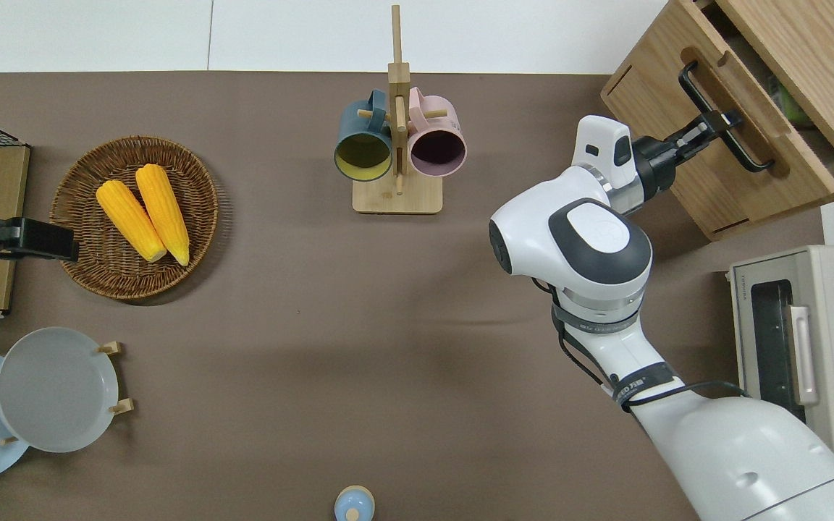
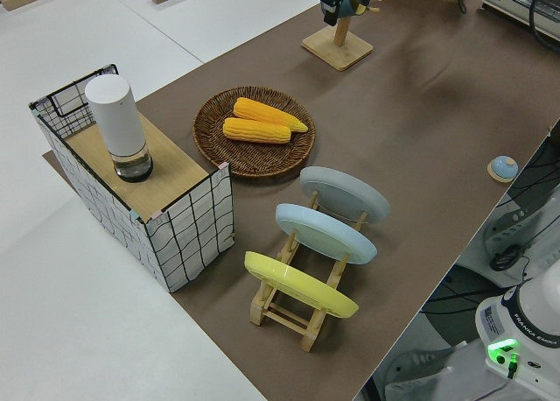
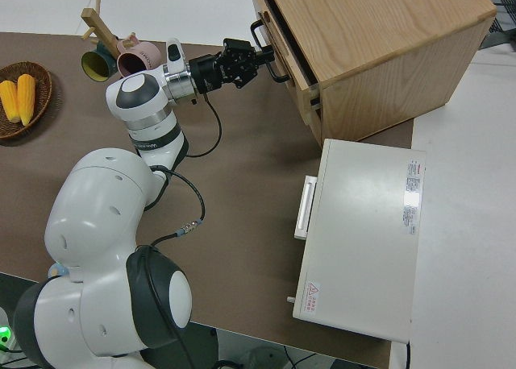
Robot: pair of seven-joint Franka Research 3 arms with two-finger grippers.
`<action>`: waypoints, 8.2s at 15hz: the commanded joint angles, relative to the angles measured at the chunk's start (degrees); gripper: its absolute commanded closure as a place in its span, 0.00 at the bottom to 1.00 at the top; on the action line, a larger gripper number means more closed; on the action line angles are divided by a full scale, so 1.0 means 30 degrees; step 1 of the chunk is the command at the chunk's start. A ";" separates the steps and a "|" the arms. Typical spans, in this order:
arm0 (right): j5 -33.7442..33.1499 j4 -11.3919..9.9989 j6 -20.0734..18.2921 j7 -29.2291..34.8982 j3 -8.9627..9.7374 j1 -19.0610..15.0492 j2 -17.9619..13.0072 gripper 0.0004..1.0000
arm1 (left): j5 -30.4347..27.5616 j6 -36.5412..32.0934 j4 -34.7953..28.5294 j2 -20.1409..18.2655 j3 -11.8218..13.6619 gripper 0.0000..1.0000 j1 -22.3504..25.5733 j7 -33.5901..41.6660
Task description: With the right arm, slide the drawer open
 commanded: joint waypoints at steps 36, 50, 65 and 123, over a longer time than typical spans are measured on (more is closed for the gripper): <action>0.3175 0.1877 -0.7459 -0.2832 0.1231 0.6680 0.0322 1.00 | 0.0260 0.0022 0.0374 0.0230 0.0315 0.00 -0.0329 0.0146; 0.3206 0.3109 -0.8311 -0.4298 0.1231 0.7648 0.0968 1.00 | 0.0260 0.0022 0.0374 0.0230 0.0315 0.00 -0.0329 0.0146; 0.3438 0.3051 -0.8222 -0.2132 0.1202 0.7648 0.0909 0.02 | 0.0260 0.0022 0.0374 0.0230 0.0315 0.00 -0.0329 0.0146; 3.0569 0.2114 -0.3506 -0.7316 0.0206 -0.7264 -0.8144 0.01 | 0.0289 0.0022 0.0374 0.0230 0.0315 0.00 -0.0329 0.0146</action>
